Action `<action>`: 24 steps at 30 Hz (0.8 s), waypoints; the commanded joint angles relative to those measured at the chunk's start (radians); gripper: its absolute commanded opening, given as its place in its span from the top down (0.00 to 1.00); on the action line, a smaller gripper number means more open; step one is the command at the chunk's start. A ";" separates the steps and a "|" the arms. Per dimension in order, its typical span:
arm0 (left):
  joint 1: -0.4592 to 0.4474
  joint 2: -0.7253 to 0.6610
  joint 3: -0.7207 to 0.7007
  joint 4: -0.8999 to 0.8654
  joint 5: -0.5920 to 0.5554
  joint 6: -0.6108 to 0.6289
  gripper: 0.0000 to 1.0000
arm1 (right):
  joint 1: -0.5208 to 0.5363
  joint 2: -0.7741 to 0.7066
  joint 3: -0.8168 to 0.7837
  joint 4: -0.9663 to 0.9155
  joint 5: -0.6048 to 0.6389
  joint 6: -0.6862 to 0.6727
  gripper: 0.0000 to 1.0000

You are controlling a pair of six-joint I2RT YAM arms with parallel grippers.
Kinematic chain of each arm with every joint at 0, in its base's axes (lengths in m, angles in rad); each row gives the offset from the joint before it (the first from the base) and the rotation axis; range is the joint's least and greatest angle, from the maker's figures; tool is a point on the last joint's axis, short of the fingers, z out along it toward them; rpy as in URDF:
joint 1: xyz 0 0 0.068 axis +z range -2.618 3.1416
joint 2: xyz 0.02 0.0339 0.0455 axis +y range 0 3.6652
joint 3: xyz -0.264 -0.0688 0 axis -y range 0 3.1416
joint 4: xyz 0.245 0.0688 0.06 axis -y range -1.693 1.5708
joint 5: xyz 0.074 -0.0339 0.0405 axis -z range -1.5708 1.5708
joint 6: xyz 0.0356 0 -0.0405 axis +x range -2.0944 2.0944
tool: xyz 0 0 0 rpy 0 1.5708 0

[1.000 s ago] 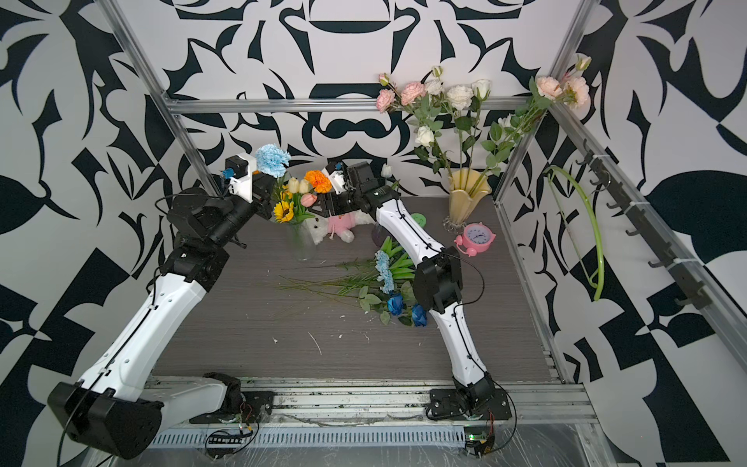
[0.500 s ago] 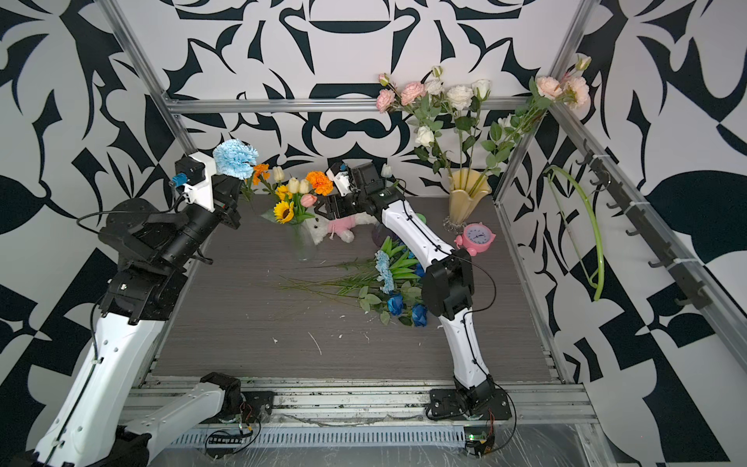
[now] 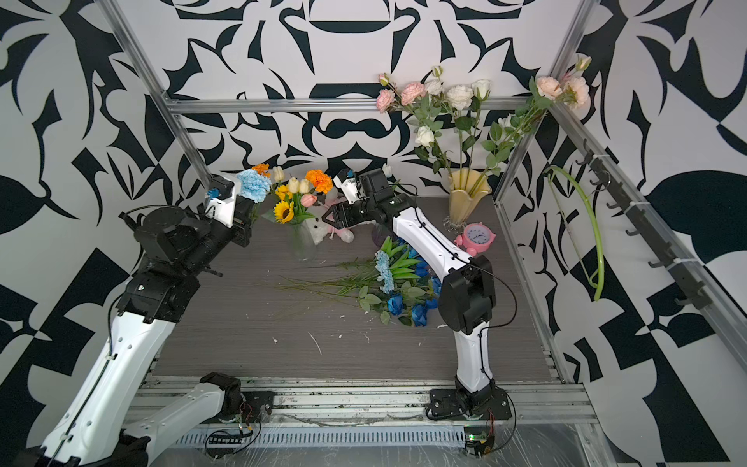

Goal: Pick out blue flowers from the vase
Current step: Place the flower at the center of the board.

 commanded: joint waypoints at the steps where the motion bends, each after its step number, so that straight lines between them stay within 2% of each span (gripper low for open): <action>1: 0.003 -0.013 -0.036 -0.008 -0.035 -0.004 1.00 | 0.010 -0.075 -0.009 0.065 -0.039 -0.015 0.29; 9: 0.003 -0.130 -0.244 0.076 -0.006 -0.007 1.00 | 0.009 -0.084 0.057 0.100 -0.107 0.008 0.29; 17: 0.000 -0.093 -0.292 0.063 0.068 -0.020 1.00 | 0.009 -0.084 0.161 0.092 -0.085 0.008 0.29; 20: -0.043 -0.038 -0.283 0.064 0.040 0.001 1.00 | -0.003 -0.101 0.163 0.075 -0.061 -0.005 0.29; 24: -0.176 0.065 -0.259 0.082 -0.059 0.079 1.00 | -0.032 -0.132 0.136 0.062 -0.045 -0.009 0.29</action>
